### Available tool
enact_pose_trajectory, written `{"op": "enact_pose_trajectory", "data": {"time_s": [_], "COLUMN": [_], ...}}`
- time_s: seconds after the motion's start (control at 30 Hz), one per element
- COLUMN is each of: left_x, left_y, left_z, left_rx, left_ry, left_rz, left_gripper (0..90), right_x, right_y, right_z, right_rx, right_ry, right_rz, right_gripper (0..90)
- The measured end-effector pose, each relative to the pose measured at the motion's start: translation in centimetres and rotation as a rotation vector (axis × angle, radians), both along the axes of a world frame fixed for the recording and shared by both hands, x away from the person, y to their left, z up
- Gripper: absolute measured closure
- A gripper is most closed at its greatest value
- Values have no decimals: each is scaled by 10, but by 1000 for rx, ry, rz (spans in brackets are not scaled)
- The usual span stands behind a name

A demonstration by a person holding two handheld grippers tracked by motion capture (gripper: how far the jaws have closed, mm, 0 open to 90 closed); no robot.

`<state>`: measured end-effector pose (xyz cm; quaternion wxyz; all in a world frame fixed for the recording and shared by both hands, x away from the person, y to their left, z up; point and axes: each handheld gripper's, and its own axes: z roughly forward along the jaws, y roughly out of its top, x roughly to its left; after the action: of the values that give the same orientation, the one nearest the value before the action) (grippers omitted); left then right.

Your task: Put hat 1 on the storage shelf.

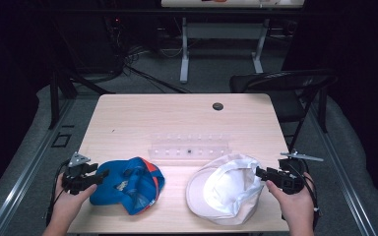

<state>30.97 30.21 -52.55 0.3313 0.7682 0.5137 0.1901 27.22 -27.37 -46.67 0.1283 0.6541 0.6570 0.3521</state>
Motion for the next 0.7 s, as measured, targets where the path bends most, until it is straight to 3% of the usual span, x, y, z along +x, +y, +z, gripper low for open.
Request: {"op": "enact_pose_trajectory", "data": {"time_s": [0.13,0.3,0.47,0.7], "left_x": [-1,-1,-2,-2], "left_y": [-1,-2,-3,-3], "left_z": [1,2,3,3], "left_rx": [-2,-22,-20,-17], "left_ry": [-8,6,2,-3], "left_rz": [-5,-14,-17,-16], "left_gripper": [481,496,495,492], "right_x": [3,10,16,24], "right_y": [2,3,10,12], "right_z": [3,5,9,18], "right_rx": [-21,-18,-79,-95], "right_ry": [7,65,98,134], "right_rz": [14,64,92,114], "right_gripper": [536,519,507,498]}}
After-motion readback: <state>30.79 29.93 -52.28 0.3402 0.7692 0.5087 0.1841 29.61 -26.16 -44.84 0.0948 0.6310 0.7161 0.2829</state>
